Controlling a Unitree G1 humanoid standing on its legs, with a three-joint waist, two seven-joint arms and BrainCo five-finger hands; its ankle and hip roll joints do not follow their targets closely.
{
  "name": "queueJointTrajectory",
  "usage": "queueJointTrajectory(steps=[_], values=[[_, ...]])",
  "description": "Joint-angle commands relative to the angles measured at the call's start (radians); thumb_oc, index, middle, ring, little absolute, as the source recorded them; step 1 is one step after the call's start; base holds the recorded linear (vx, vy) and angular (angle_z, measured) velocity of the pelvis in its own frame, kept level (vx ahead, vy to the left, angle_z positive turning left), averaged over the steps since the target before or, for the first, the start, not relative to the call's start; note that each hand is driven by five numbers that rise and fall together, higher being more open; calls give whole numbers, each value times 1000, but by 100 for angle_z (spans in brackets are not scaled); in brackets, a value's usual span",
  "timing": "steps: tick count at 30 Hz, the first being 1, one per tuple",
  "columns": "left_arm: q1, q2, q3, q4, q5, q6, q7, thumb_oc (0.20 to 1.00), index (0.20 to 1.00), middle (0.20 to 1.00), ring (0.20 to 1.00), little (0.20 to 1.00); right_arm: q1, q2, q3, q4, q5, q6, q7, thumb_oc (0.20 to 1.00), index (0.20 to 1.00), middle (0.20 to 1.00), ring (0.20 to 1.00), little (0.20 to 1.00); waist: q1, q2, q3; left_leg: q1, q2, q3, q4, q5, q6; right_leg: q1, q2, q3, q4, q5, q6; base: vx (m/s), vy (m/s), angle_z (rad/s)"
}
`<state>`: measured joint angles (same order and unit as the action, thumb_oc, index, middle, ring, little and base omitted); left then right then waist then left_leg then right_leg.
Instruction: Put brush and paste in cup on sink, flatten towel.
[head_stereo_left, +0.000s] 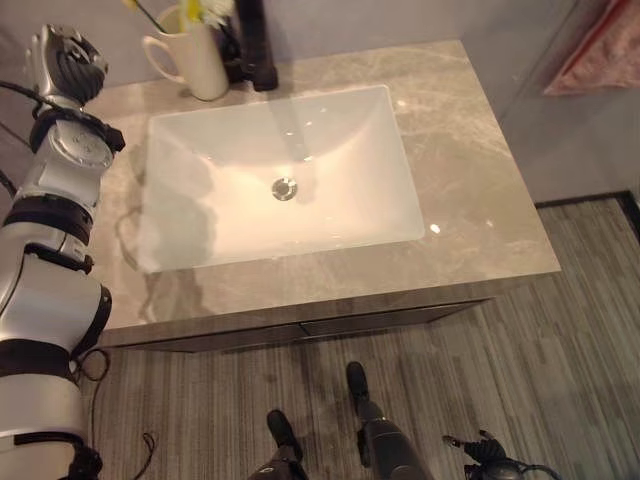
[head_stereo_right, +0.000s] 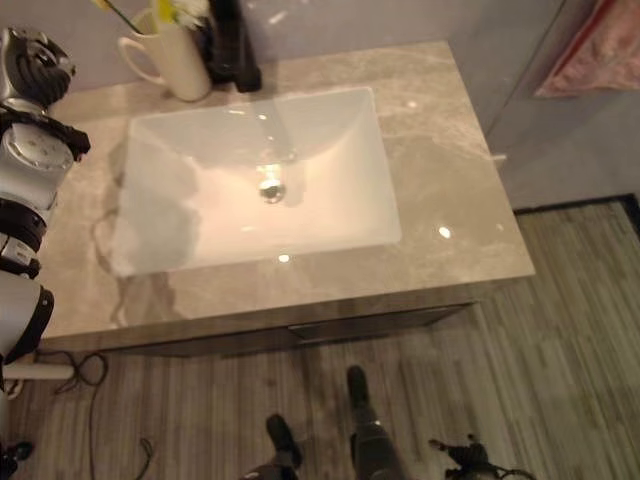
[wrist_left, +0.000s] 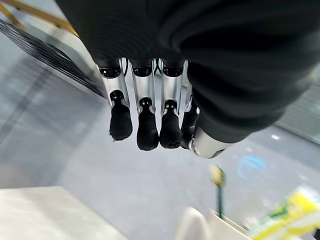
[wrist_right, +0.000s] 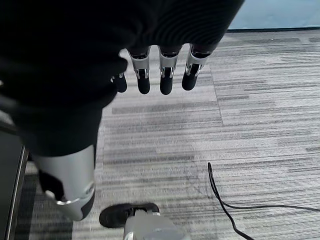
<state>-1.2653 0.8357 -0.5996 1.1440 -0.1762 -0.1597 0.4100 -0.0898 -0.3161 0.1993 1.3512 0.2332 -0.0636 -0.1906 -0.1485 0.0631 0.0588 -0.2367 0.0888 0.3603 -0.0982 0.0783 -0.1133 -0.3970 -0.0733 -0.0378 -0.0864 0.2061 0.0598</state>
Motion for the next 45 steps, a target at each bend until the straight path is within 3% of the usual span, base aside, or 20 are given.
queueJointTrajectory(steps=[1, 3, 5, 6, 8, 10, 12, 15, 17, 22, 25, 26, 28, 29, 31, 32, 37, 39, 42, 45], values=[[40, 104, 120, -125, 18, -51, 17, 200, 200, 200, 200, 200, 22, -46, 24, 20, -65, 20, 14, 1000, 1000, 1000, 1000, 1000, -12, -1, 10, 102, 14, -58, 11, -20, -26, 33, -84, -37, -1, 43, 124, -50, 56, -1], [253, 181, 248, -351, 12, -88, 32, 200, 200, 200, 200, 200, 36, -44, 9, 2, -90, 22, 15, 1000, 1000, 1000, 1000, 1000, 3, -17, 2, 126, 6, -63, 11, -30, -16, 56, -92, -39, -1, 42, 128, -74, 93, -8], [710, 202, 574, -765, 21, -152, 33, 200, 200, 200, 200, 200, 53, -18, -47, -23, -126, 23, 24, 1000, 1000, 1000, 1000, 1000, 43, -47, -11, 174, -10, -72, 11, -61, 0, 102, -108, -45, -1, 34, 136, -64, 129, -6], [738, 200, 600, -780, 24, -147, 32, 200, 200, 200, 200, 200, 52, -23, -38, -23, -126, 23, 24, 1000, 1000, 1000, 1000, 1000, 35, -45, -13, 172, -13, -71, 11, -57, 0, 99, -110, -42, -1, 38, 136, -54, 127, 6], [1084, 90, 858, -981, 106, -165, 38, 200, 200, 200, 200, 200, 61, -4, -82, -19, -143, 24, 37, 1000, 1000, 1000, 1000, 1000, 59, -73, -23, 207, -43, -83, 18, -83, 22, 135, -133, -37, -1, 38, 144, -59, 154, -1], [1174, 28, 926, -1016, 130, -168, 42, 213, 213, 213, 213, 213, 57, -6, -90, -12, -146, 24, 42, 1000, 1000, 1000, 1000, 1000, 64, -83, -12, 202, -57, -94, 65, -109, 32, 152, -152, -37, -1, 44, 150, -68, 99, 12], [1209, -36, 963, -1022, 154, -147, 64, 1000, 1000, 1000, 1000, 1000, 57, -11, -103, -5, -148, 26, 41, 1000, 1000, 1000, 1000, 1000, 72, -97, -7, 187, -78, -112, 102, -131, 48, 163, -175, -44, -1, 56, 153, -94, 95, 47], [1287, -127, 1059, -830, 232, -53, 191, 1000, 1000, 1000, 1000, 1000, 53, -36, -167, -9, -116, 22, 16, 1000, 1000, 1000, 1000, 1000, 85, -125, 11, 147, -116, -119, 144, -157, 74, 158, -212, -68, 0, 112, 167, -149, 137, 36], [1327, -193, 1078, -741, 168, -59, 202, 1000, 1000, 1000, 1000, 1000, 54, -37, -171, -31, -105, 21, 17, 1000, 1000, 1000, 1000, 1000, 82, -117, 34, 143, -106, -109, 151, -154, 86, 137, -189, -78, 59, 93, 157, -181, 151, 23], [1362, -272, 1067, -273, 7, 1, 120, 1000, 1000, 1000, 1000, 1000, 120, -14, -138, -59, -125, 25, 35, 1000, 1000, 1000, 1000, 1000, 89, -96, 53, 176, -81, -56, 95, -103, 92, 157, -143, -141, 212, -54, 109, -106, 104, -27], [1340, -340, 978, 76, -74, 70, -60, 1000, 1000, 1000, 1000, 1000, 119, -23, -130, -64, -127, 35, 38, 1000, 1000, 1000, 1000, 1000, 78, -71, 51, 198, -69, -17, 58, -76, 98, 180, -110, -126, 308, -134, 86, -69, 90, -71], [1346, -387, 867, 210, 36, 125, -158, 1000, 1000, 1000, 1000, 1000, 87, -41, -131, -74, -116, 37, 38, 1000, 1000, 1000, 1000, 1000, 77, -56, 35, 209, -60, 19, 53, -85, 99, 219, -125, -161, 352, -189, 85, 19, 41, -72], [1342, -406, 845, 250, 50, 131, -185, 1000, 1000, 1000, 1000, 1000, 65, -48, -123, -80, -117, 36, 44, 1000, 1000, 1000, 1000, 1000, 87, -54, 31, 212, -54, 46, 58, -88, 100, 239, -142, -188, 353, -197, 83, -40, 5, -72], [1358, -474, 752, 306, 149, 142, -275, 1000, 1000, 1000, 1000, 1000, -4, -51, -79, -103, -149, 34, 56, 1000, 1000, 1000, 1000, 1000, 111, -56, 12, 205, -29, 145, 76, -82, 107, 292, -173, -311, 360, -211, 72, -76, -30, -100], [1368, -501, 722, 321, 191, 155, -288, 1000, 1000, 1000, 1000, 1000, -31, -57, -55, -105, -171, 36, 65, 1000, 1000, 1000, 1000, 1000, 122, -61, 6, 203, -19, 186, 88, -85, 106, 314, -170, -343, 353, -218, 73, -112, -112, -182], [1401, -556, 669, 307, 267, 133, -297, 1000, 1000, 1000, 1000, 1000, 36, -70, -4, -157, -251, -13, 87, 1000, 1000, 1000, 1000, 1000, 114, -84, 6, 209, 8, 287, 108, -81, 97, 329, -164, -395, 305, -216, 81, -137, -165, -206], [1348, -567, 497, 192, 393, 113, -269, 1000, 1000, 1000, 1000, 1000, 90, -118, 32, -323, -332, -18, 59, 1000, 1000, 1000, 1000, 1000, 78, -101, 4, 216, 79, 336, 166, -69, 65, 329, -89, -318, 251, -249, 56, 10, -301, -186], [1298, -560, 435, 100, 381, 80, -254, 1000, 1000, 1000, 1000, 1000, 242, -142, -18, -494, -336, -56, 14, 1000, 1000, 1000, 1000, 1000, 9, -96, 12, 221, 128, 376, 195, -36, 28, 321, -43, -252, 208, -246, 44, 38, -331, -39], [1271, -555, 378, 30, 388, 63, -237, 1000, 1000, 1000, 1000, 1000, 275, -123, -32, -550, -286, -79, 2, 1000, 1000, 1000, 1000, 1000, -7, -96, 13, 222, 182, 364, 266, -8, -4, 332, 4, -208, 182, -257, 23, 138, -301, -60], [1225, -575, 316, -43, 333, 34, -218, 1000, 1000, 1000, 1000, 1000, 244, -119, -27, -592, -157, -120, 12, 1000, 1000, 1000, 1000, 1000, 47, -111, 45, 123, 89, 23, 326, 1, 39, 337, 40, -97, 165, -246, 3, 21, -138, -128]])
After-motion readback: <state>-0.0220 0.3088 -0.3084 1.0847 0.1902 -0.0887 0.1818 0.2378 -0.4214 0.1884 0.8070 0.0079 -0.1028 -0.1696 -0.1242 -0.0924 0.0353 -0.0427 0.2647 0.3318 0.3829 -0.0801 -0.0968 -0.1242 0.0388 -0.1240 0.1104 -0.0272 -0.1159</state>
